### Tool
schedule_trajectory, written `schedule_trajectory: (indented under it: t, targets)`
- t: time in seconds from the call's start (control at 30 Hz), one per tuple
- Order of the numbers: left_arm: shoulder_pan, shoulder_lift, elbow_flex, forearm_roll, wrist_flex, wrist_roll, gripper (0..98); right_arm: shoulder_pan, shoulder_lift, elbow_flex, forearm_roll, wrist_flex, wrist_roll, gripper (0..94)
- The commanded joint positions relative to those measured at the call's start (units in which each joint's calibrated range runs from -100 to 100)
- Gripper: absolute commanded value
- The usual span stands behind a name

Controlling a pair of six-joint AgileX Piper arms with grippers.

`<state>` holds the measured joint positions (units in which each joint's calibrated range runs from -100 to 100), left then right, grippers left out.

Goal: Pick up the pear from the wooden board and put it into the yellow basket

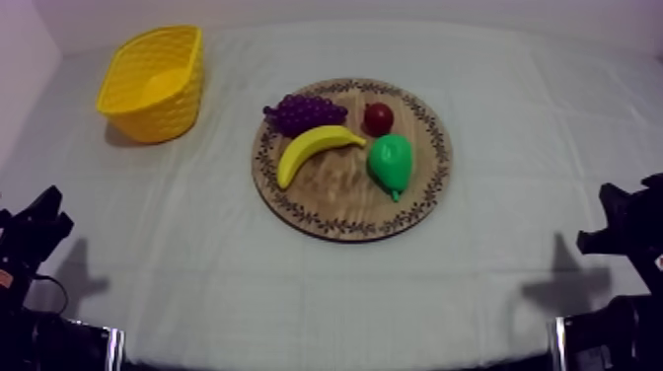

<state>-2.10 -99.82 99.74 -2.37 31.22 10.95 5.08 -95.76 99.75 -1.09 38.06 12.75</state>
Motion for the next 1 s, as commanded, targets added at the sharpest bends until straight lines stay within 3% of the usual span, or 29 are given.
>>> schedule_trajectory:
  t: [0.0, 0.2, 0.4, 0.43, 0.47, 0.57, 0.7, 0.77, 0.97]
  targets:
    - [0.5, 0.0, 0.0, 0.00, 0.0, 0.3, 0.1, 0.0, 0.0, 0.0, 0.0, 0.0, 0.1, 0.3]
    - [0.0, 0.3, 0.0, -0.02, 0.2, 0.3, 0.1, 0.0, 0.0, 0.0, 0.0, 0.0, 0.0, 0.3]
    - [1.0, 0.1, 0.0, 0.17, 1.1, -1.9, 0.1, 0.0, 0.0, 0.0, 0.0, 0.0, 0.0, 0.3]
    - [0.5, 0.1, 0.0, 0.30, 1.2, -0.4, 0.1, 0.0, 0.0, 0.0, 0.0, 0.0, 0.0, 0.3]
    - [-0.2, 0.0, 0.0, 0.79, 1.2, 1.5, 0.1, 0.0, 0.0, 0.0, 0.0, 0.0, 0.0, 0.3]
    - [-1.1, 1.4, -1.7, 4.49, 0.3, -0.5, 0.1, 0.1, 0.0, 0.0, 0.0, 0.0, 0.0, 0.3]
    - [0.0, 10.1, -11.3, 6.19, 0.8, -1.5, 0.1, 0.1, 0.0, 0.0, 0.0, 0.0, 0.0, 0.3]
    - [1.8, 16.5, -18.9, 6.03, 1.5, -1.3, 0.1, 0.1, 0.0, 0.0, 0.0, 0.0, 0.0, 0.3]
    - [10.6, 33.5, -44.4, 2.41, 6.3, 3.1, 0.0, 0.1, 0.0, 0.0, 0.0, 0.0, 0.0, 0.3]
